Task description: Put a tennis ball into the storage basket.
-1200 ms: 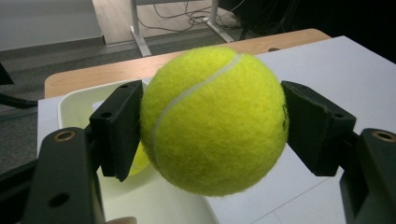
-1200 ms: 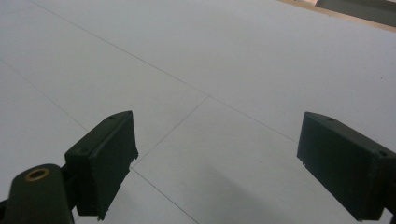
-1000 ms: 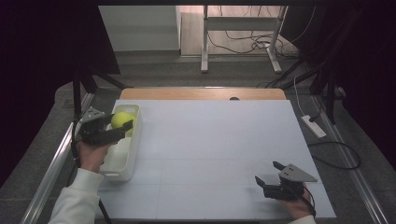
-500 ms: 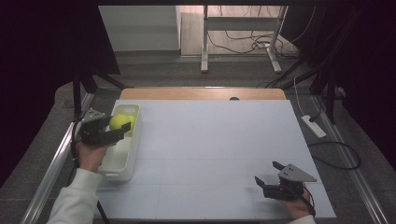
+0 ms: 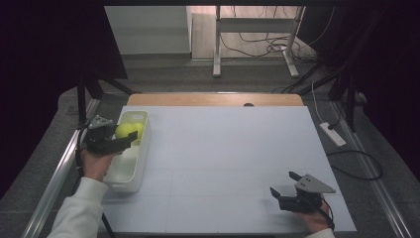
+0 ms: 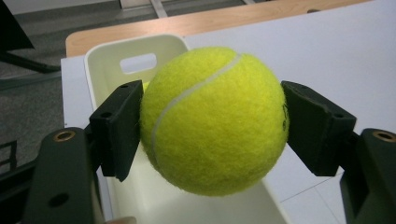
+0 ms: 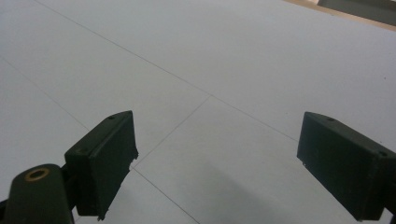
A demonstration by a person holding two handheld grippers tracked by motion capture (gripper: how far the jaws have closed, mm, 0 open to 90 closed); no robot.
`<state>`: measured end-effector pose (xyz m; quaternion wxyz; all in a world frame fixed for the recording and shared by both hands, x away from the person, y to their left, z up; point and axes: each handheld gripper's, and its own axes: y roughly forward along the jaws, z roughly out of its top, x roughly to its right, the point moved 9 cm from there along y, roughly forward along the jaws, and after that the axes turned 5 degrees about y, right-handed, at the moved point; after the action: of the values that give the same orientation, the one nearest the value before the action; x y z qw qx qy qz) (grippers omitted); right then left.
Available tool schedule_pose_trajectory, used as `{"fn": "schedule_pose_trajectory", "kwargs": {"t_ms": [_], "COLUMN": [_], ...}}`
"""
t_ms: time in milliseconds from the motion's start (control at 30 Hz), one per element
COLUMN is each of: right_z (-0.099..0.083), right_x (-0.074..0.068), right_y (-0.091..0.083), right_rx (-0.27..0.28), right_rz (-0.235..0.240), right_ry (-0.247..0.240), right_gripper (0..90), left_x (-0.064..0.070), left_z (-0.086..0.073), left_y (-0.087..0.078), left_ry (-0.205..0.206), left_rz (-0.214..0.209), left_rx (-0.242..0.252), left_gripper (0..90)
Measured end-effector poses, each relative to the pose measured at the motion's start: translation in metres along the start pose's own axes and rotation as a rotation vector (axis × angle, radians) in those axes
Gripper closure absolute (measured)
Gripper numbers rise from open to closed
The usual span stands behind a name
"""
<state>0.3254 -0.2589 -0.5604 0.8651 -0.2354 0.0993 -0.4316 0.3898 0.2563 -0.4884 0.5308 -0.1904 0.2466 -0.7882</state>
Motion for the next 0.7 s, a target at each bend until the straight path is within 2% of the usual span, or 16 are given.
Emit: {"fn": "schedule_pose_trajectory", "kwargs": {"t_ms": [433, 700], "right_z": [0.000, 0.000], "right_x": [0.000, 0.000], "right_y": [0.000, 0.001], "right_rx": [0.000, 0.000], "right_rz": [0.004, 0.004], "right_ry": [0.003, 0.003], "right_gripper": [11.4, 11.4], "left_x": [-0.006, -0.007], "left_z": [-0.012, -0.018], "left_y": [0.011, 0.015], "left_ry": [0.004, -0.001], "left_rz": [0.013, 0.001], "left_rx": [-0.078, -0.127], "left_gripper": [26.1, 26.0]}}
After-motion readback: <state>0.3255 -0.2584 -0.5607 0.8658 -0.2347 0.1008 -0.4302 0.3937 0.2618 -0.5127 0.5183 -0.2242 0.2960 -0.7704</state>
